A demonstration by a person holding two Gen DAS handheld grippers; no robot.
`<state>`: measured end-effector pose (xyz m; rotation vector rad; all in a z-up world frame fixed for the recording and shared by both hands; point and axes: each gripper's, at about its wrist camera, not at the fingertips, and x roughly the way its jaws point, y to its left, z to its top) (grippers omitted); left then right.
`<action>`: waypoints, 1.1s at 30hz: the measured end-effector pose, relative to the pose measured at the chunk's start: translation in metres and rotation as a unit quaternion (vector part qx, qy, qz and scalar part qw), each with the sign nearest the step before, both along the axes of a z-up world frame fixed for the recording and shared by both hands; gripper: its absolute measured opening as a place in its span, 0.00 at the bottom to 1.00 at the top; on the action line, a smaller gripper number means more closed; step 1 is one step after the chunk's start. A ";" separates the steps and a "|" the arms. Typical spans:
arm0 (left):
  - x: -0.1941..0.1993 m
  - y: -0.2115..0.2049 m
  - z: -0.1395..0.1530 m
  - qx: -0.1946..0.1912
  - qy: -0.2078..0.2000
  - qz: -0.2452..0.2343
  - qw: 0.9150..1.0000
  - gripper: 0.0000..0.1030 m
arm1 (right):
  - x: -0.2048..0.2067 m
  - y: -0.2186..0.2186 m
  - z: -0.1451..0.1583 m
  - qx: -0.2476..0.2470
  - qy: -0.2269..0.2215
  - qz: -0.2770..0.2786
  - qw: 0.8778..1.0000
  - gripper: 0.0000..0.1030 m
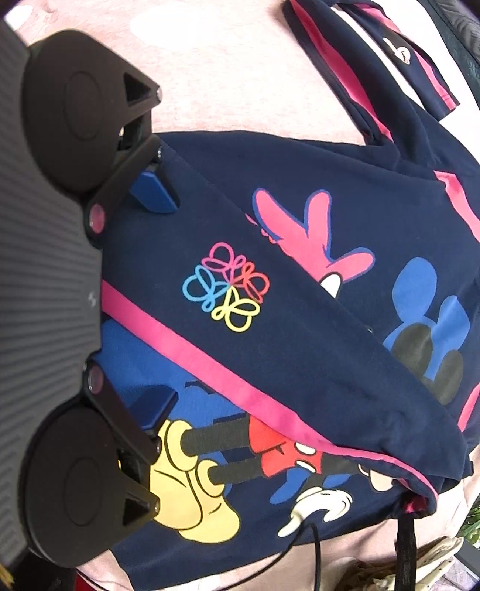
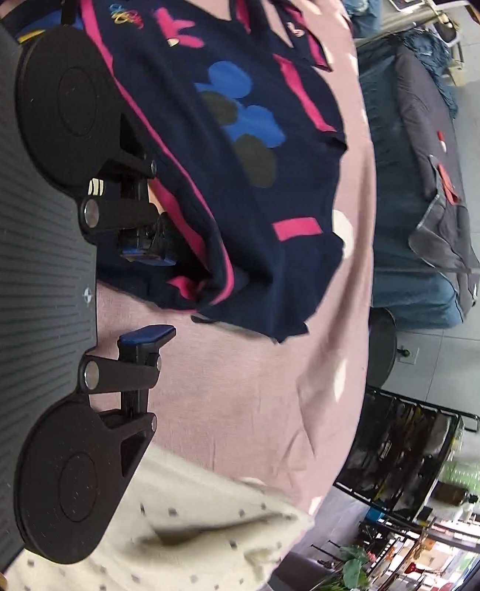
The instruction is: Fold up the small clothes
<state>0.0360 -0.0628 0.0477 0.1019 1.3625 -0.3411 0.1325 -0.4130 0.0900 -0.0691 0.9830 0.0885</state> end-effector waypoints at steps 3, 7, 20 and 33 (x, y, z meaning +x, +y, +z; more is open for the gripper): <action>-0.002 0.001 0.000 0.001 0.001 0.004 1.000 1.00 | 0.008 0.003 -0.009 0.006 0.006 -0.013 1.000 0.60; -0.007 0.003 -0.001 0.004 -0.004 0.010 1.000 1.00 | 0.007 0.001 -0.010 -0.018 0.021 -0.032 0.999 0.10; -0.026 0.028 -0.004 0.032 0.016 -0.015 0.999 1.00 | -0.033 -0.005 0.023 -0.066 -0.061 -0.027 0.996 0.27; -0.031 0.039 -0.007 0.036 0.009 -0.018 0.999 1.00 | -0.008 0.010 -0.032 -0.029 0.004 0.018 0.999 0.29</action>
